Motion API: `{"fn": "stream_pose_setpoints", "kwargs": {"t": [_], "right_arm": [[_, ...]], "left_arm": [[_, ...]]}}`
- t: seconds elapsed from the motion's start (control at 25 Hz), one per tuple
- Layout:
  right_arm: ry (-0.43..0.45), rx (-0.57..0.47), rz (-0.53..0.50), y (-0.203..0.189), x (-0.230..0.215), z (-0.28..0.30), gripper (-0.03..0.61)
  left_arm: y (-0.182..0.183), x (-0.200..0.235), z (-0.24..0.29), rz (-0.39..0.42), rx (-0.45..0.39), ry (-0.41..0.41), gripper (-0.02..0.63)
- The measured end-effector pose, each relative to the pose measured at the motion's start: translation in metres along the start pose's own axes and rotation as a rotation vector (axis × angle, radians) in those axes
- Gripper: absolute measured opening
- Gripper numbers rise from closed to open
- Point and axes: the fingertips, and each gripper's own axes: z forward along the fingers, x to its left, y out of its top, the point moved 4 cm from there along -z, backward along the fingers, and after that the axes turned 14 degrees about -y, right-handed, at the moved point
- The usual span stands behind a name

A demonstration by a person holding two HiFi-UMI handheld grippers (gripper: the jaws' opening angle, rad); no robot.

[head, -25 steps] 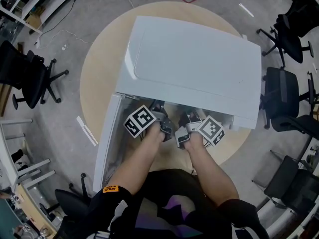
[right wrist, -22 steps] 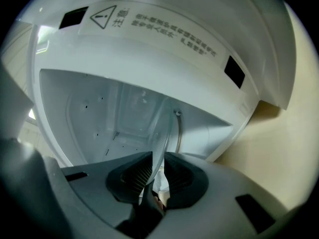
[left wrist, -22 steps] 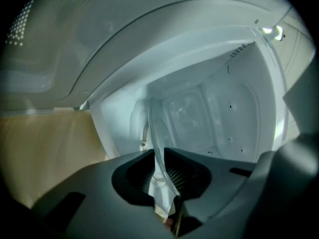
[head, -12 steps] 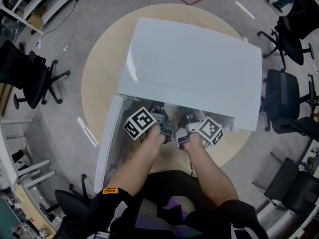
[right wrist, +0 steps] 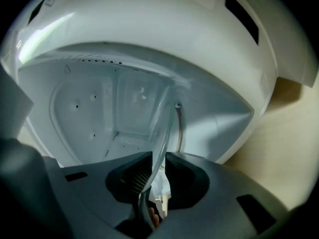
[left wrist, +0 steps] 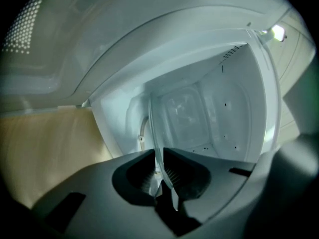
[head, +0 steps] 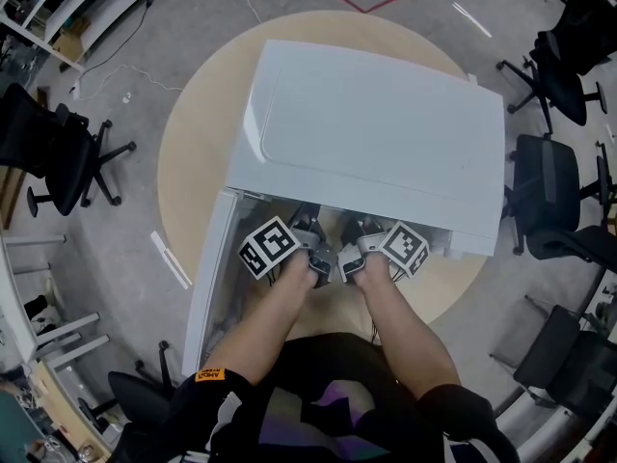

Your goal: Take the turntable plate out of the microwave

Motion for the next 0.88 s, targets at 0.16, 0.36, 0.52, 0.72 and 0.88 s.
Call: {"fn": "stream_pose_setpoints", "kwargs": {"t": [0.16,0.36,0.52,0.72,0.88], "right_arm": [[0.008,-0.012,-0.011,0.002,0.000,0.002,0.070],[0.080,-0.009,0.060,0.003,0.001,0.000,0.069],[0.148,-0.027,0.076,0.006,0.011,-0.004,0.060],[0.109,-0.039,0.070,0.011,0.007,-0.005,0.055],[0.132,-0.035,0.074,0.009,0.009,-0.006,0.055]], "left_arm": [[-0.002,0.001,-0.001,-0.009,0.007,-0.018,0.092],[-0.001,-0.001,-0.001,0.004,0.011,-0.035,0.094],[-0.003,0.002,0.002,-0.013,0.033,-0.027,0.098],[-0.001,0.005,0.011,-0.058,0.027,-0.027,0.104],[0.004,0.010,0.014,-0.073,-0.001,-0.021,0.104]]}}
